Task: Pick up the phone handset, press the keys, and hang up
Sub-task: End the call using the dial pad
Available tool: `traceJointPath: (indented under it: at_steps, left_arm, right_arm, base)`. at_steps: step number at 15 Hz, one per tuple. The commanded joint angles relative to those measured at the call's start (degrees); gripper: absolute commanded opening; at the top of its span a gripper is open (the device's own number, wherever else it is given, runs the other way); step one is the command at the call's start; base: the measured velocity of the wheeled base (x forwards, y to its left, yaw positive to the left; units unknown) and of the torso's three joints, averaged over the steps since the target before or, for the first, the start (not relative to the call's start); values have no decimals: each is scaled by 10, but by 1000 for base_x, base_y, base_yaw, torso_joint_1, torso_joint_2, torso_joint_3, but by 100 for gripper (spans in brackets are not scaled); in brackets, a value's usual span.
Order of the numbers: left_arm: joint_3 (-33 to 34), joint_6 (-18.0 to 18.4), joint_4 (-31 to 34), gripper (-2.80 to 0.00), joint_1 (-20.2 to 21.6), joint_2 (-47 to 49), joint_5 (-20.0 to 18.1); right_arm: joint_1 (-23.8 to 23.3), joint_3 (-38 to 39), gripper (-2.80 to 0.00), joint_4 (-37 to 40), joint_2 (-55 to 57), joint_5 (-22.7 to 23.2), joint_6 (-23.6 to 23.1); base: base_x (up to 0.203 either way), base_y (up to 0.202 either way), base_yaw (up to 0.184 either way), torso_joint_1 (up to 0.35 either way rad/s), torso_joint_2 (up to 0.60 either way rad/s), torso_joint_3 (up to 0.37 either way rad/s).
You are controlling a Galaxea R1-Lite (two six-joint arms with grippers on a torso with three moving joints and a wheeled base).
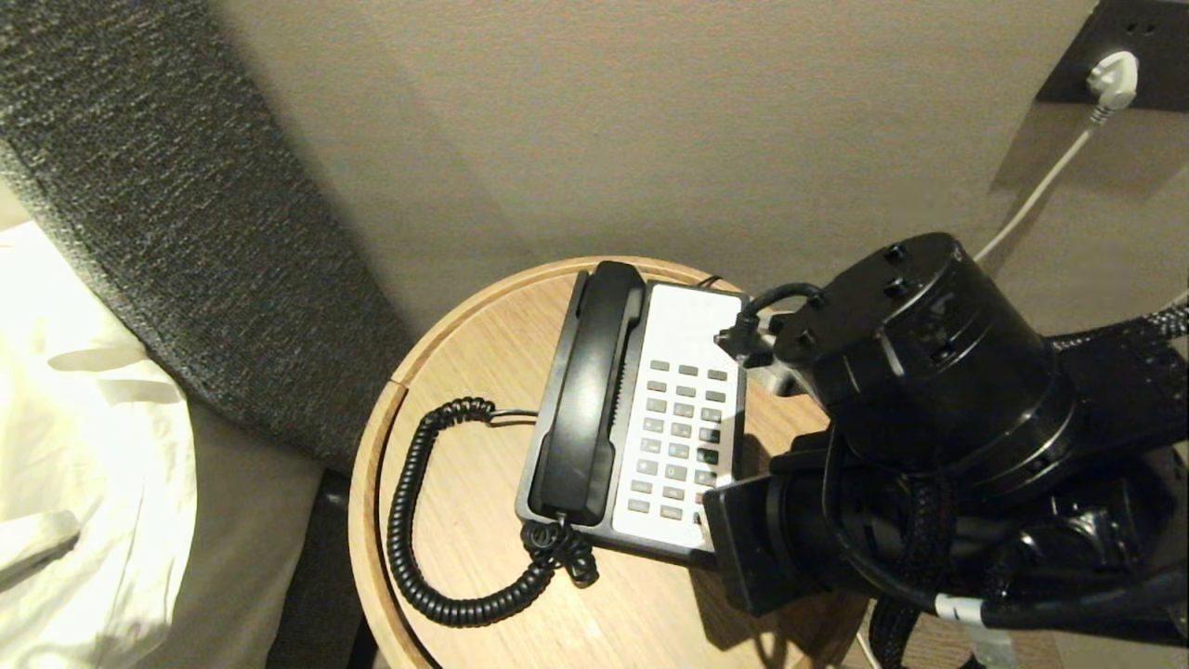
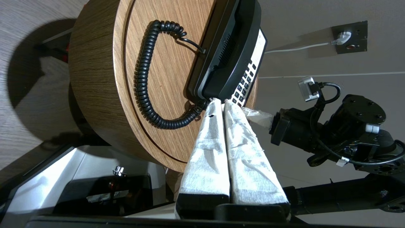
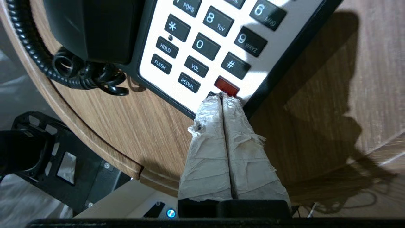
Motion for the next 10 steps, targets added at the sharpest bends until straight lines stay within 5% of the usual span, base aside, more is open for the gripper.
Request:
traceJointPath:
  at_steps: [1,6,10]
  left_arm:
    - [0,-3,1,-280,0,1,-1]
    - [21,-5,1,-280,3,0,8]
    - [56,-2,1,-280,79,-7,16]
  right_arm:
    - [0,2,-280,4,-16,-1,2]
    - [0,14,-280,3,-29,-17,5]
    - [0,6,-280,1,-29,-32,3]
  base:
    - [0,0,0,0,0,0]
    - [0,0,0,0,0,0]
    - [0,0,0,0,0,0]
